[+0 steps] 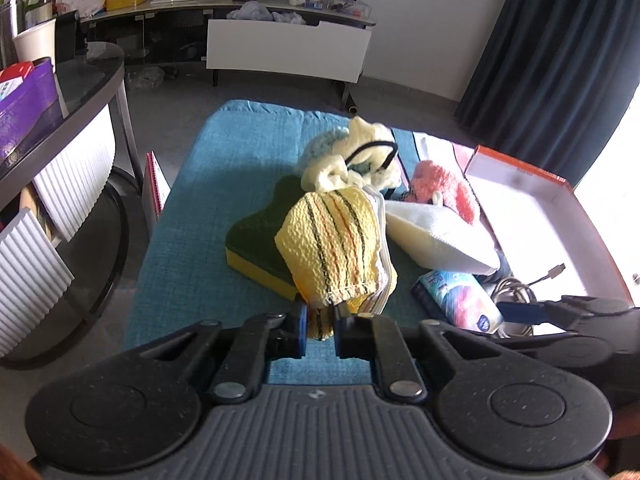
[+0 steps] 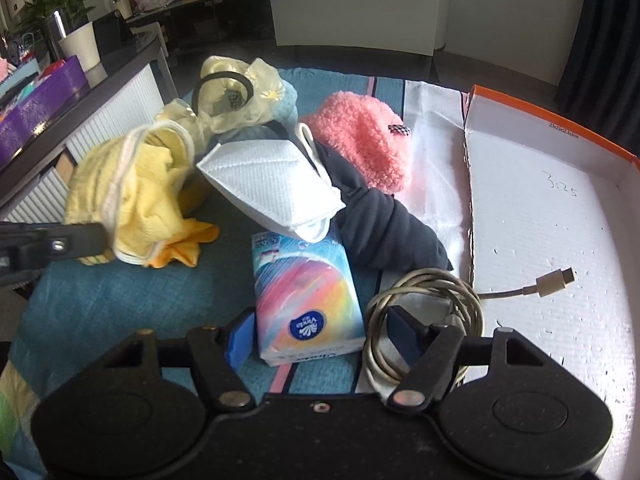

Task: Organize soft objects
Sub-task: 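Close the left tool on the yellow knitted dishcloth while the right tool nears the tissue pack, then lift the dishcloth with the left tool while the right tool grasps the Vinda tissue pack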

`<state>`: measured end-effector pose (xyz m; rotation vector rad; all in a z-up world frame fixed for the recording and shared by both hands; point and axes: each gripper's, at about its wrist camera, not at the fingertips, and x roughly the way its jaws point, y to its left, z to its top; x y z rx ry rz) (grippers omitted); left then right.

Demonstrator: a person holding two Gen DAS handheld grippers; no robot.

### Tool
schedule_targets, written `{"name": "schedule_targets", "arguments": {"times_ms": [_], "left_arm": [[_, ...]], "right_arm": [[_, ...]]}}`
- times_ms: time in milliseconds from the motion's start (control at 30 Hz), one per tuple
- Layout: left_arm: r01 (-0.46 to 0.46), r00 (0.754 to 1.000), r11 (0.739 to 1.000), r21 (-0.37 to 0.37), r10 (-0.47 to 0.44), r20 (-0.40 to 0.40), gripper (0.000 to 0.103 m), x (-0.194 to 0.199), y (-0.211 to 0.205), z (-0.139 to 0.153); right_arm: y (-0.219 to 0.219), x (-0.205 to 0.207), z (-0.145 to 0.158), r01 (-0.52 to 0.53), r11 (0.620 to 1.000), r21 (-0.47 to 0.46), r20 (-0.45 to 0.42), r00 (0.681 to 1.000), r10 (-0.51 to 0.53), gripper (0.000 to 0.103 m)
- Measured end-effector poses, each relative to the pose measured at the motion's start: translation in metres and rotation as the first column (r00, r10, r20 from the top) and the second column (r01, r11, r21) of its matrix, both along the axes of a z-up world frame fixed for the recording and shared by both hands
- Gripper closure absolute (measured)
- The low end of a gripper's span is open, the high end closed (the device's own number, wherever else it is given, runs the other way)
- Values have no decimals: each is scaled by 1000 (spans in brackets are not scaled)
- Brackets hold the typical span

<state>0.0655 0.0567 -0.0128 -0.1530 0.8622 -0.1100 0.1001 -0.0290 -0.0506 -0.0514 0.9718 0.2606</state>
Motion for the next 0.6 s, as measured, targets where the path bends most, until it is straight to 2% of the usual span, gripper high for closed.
{"name": "schedule_targets", "arguments": {"times_ms": [100, 200, 467, 600], "left_arm": [[1, 1000, 999, -32, 0, 4, 89, -2, 5, 5], [-3, 1000, 998, -57, 3, 7, 89, -4, 8, 7], [29, 1000, 988, -150, -27, 13, 88, -2, 12, 14], [38, 999, 988, -151, -35, 18, 89, -3, 9, 14]], "right_arm": [[3, 0, 0, -13, 1000, -11, 8, 1000, 13, 24], [-2, -4, 1, -3, 1000, 21, 14, 1000, 3, 27], [-9, -19, 13, -27, 995, 97, 35, 999, 24, 28], [-9, -29, 21, -61, 993, 97, 64, 996, 55, 29]]}}
